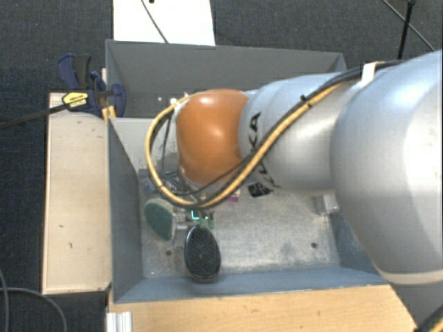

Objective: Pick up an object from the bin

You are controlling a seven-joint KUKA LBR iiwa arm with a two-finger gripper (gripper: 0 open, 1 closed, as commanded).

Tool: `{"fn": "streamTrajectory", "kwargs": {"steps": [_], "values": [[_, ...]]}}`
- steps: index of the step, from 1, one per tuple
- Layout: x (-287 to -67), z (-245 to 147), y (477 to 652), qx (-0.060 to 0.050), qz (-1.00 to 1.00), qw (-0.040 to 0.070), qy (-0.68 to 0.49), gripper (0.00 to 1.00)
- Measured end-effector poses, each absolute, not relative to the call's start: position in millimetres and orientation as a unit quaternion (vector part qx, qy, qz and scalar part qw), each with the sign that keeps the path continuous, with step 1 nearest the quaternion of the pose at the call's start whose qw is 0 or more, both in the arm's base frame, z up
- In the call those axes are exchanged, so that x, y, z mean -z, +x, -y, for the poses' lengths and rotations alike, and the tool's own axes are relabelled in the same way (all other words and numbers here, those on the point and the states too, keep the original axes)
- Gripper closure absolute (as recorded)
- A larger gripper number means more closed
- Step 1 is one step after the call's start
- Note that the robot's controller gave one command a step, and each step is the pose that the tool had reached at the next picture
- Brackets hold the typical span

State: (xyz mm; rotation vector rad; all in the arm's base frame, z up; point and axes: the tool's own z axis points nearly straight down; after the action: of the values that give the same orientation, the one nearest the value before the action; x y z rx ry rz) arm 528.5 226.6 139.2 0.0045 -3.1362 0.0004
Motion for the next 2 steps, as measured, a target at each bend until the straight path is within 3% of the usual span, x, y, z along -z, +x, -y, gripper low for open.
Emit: {"fn": "streamTrajectory", "kwargs": {"steps": [1,2], "values": [[-69.7,-197.8,556.0,0.001,1.000,-0.002,0.011,0.00],[-71.5,-197.2,554.2,-0.001,1.000,0.002,0.009,1.00]]}}
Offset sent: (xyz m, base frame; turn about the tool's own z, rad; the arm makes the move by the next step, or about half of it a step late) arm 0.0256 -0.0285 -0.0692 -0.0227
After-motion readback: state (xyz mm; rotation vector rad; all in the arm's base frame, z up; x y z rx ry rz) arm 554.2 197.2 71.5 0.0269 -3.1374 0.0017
